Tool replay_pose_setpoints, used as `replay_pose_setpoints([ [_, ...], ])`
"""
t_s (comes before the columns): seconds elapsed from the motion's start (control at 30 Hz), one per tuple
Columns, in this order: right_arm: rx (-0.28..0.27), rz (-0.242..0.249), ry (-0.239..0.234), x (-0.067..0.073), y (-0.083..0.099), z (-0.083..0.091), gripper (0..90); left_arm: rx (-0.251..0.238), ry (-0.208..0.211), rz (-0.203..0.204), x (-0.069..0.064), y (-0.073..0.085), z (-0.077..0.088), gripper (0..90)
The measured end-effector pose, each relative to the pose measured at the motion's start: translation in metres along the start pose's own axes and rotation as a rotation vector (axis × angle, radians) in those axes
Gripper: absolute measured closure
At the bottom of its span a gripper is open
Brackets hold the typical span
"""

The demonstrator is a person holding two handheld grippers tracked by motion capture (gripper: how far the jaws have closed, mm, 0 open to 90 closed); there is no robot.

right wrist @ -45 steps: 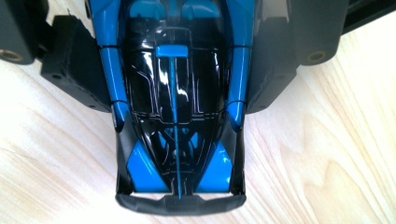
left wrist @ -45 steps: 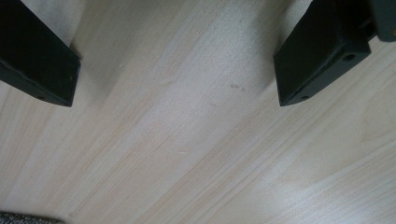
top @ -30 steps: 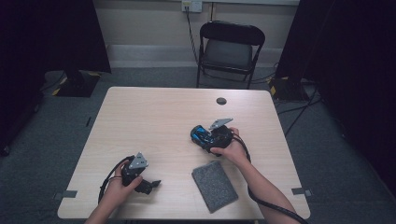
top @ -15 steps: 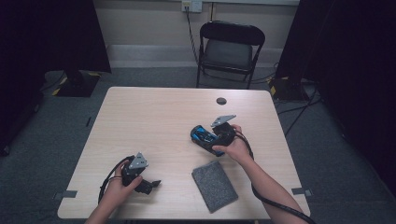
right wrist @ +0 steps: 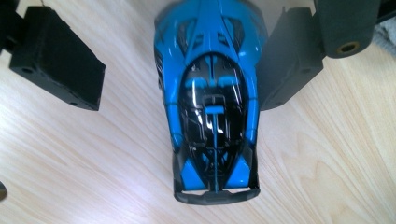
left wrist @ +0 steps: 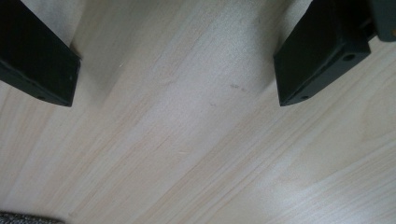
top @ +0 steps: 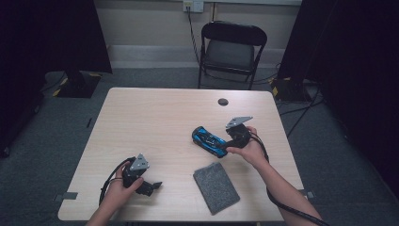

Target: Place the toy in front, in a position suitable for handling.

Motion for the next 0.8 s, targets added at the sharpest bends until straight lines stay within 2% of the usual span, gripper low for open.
replay_pose_setpoints([
  [0.23,-0.003,-0.009,0.001,-0.001,0.018,0.010,13.9,-0.001,-0.002,0.000,0.000,0.000,0.000,0.0],
  [0.4,0.002,-0.013,-0.008,0.000,0.025,0.010,14.0,-0.001,-0.002,0.000,0.000,0.000,0.000,0.0],
  [0.7,-0.024,-0.032,-0.016,0.008,0.035,-0.002,13.9,-0.001,-0.002,0.000,0.000,0.000,0.000,0.0],
  [0.8,-0.025,-0.023,-0.018,0.010,0.041,-0.006,14.4,-0.001,-0.002,-0.001,0.000,0.000,0.000,0.0],
])
Point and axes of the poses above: each handheld gripper's, and its own axes: z roughly backward along the jaws, y roughly out of its underside, x roughly to its left, the point moved 7 cm from there along -z, roughly forward along the jaws, and after that the axes turned 5 degrees about y, right-handed, at the moved point
